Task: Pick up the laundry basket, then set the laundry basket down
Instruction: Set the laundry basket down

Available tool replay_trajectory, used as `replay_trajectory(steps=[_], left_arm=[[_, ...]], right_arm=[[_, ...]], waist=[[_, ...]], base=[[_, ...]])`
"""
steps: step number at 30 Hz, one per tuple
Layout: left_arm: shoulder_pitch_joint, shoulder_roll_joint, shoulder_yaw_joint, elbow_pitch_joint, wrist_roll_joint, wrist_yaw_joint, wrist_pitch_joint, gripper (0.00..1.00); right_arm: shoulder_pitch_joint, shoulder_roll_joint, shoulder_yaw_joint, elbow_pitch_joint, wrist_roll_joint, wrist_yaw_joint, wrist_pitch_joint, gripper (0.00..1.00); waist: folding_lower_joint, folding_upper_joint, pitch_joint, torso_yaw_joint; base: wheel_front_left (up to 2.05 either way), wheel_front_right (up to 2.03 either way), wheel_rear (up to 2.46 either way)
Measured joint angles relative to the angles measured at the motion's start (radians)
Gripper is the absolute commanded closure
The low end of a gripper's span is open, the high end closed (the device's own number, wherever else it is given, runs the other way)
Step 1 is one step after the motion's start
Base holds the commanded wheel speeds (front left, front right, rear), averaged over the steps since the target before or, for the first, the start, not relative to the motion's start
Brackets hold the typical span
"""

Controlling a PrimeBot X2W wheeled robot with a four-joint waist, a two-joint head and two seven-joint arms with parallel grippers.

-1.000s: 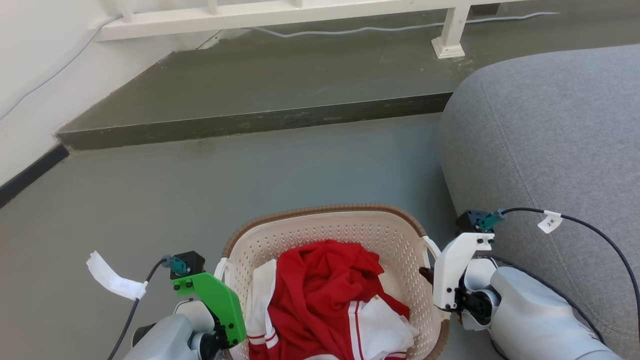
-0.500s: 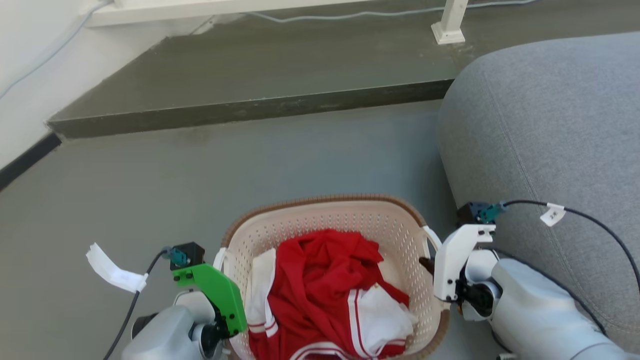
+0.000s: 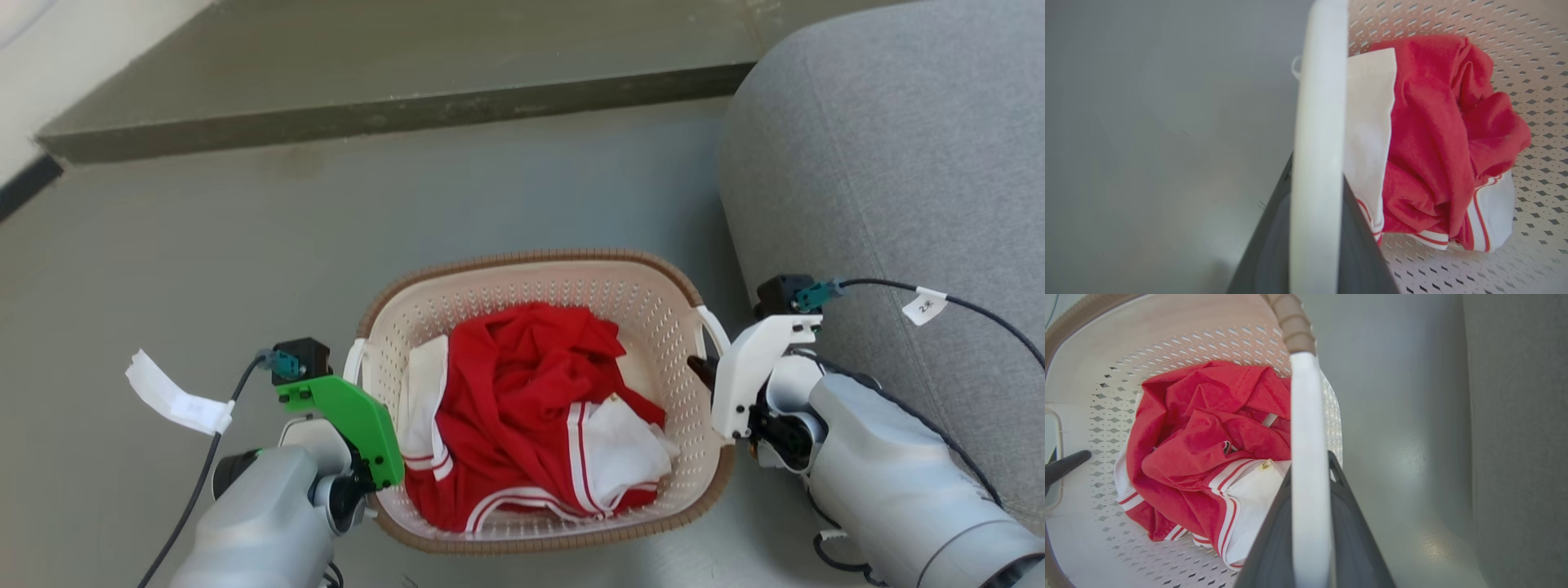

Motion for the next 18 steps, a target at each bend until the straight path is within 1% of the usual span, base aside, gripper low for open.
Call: replay_trajectory(steps=[18], left_arm=[[-0.132,0.000,-0.004,-0.012,0.020,0.017,-0.078,1.00]], right_arm=[[-0.104,-0.031,-0.001,-0.035,0.000,0.000,-0.097,1.00]], waist=[[0.0001,0.0000,0.212,0.002]], base=[[0.00,0.00,0.00]])
